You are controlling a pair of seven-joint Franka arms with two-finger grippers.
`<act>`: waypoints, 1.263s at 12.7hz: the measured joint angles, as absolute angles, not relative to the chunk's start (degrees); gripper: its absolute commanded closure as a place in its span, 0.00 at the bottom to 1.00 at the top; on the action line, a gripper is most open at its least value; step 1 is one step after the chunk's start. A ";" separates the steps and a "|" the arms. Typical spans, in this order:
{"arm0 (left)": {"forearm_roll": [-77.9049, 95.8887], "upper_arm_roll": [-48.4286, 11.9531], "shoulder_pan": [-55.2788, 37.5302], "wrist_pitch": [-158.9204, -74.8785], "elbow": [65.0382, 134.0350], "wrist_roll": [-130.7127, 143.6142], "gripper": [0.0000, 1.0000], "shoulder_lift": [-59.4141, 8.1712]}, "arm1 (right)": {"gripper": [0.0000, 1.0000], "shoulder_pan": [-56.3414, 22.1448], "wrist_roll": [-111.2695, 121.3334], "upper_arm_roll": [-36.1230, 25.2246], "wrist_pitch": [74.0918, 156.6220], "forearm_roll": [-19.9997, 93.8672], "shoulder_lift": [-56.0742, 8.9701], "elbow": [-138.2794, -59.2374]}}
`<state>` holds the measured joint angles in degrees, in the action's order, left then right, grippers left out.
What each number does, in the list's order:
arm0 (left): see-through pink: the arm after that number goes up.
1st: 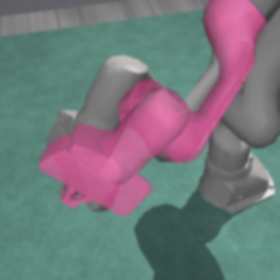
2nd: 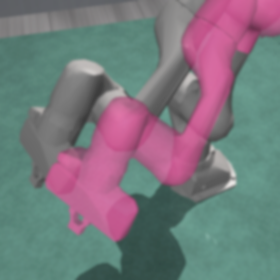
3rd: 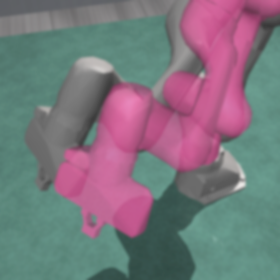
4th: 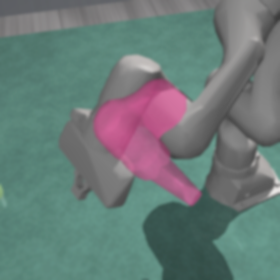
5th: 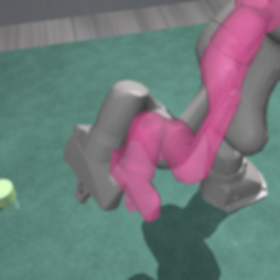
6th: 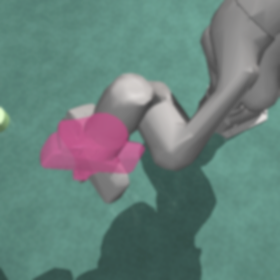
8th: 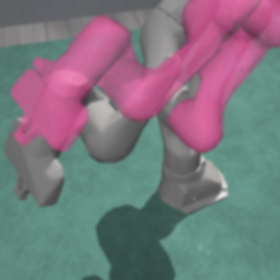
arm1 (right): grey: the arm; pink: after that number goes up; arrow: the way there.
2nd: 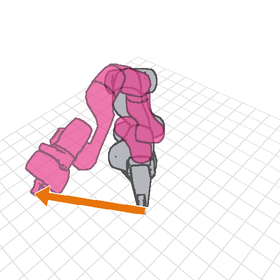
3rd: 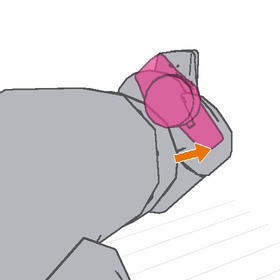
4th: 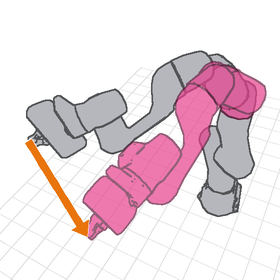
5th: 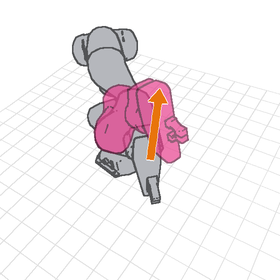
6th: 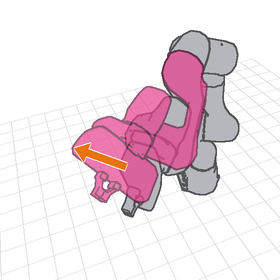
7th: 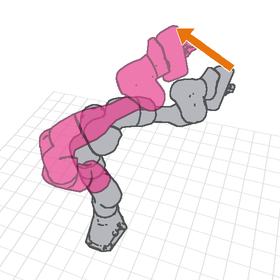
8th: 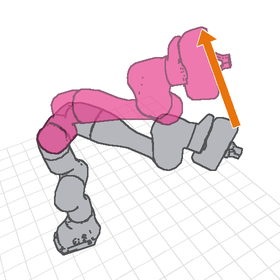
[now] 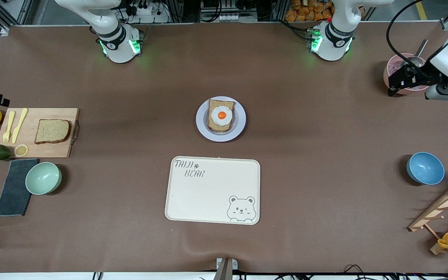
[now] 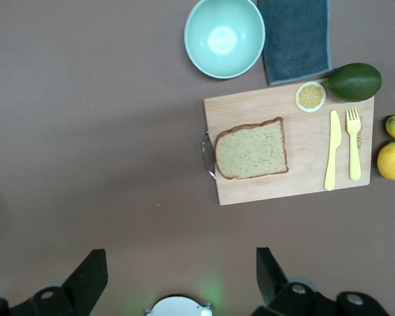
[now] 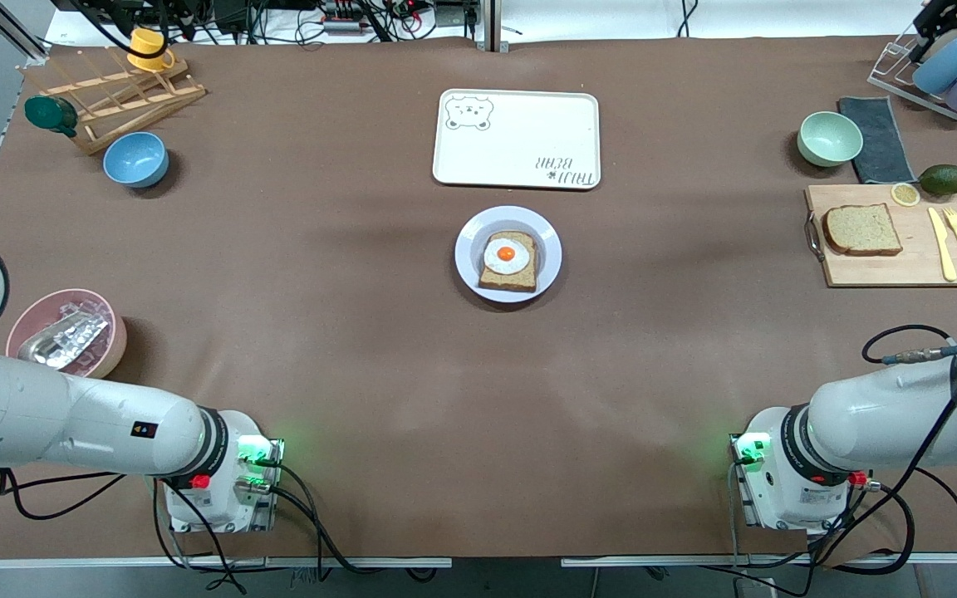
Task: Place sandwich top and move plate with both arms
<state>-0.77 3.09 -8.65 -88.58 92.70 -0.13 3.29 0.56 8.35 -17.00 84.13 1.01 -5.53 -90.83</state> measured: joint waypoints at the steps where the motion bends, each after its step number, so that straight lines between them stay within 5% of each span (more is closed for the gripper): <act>1: -0.77 3.13 -8.50 -88.58 92.98 -0.13 0.00 3.28 | 0.00 0.53 9.58 -18.20 85.59 1.01 -5.78 -92.45; 8: -0.76 3.02 -8.53 -88.58 93.47 -0.13 0.00 3.25 | 0.06 0.71 28.21 -29.24 99.21 5.63 -11.40 -102.35; 16: -0.74 2.99 -8.53 -88.57 93.89 -0.13 0.00 3.13 | 0.14 3.28 43.95 -31.95 108.44 12.90 -23.50 -104.13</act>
<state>-0.74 2.99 -8.53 -88.57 93.89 -0.13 3.13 3.28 43.95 -31.95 108.44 12.90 -23.50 -104.13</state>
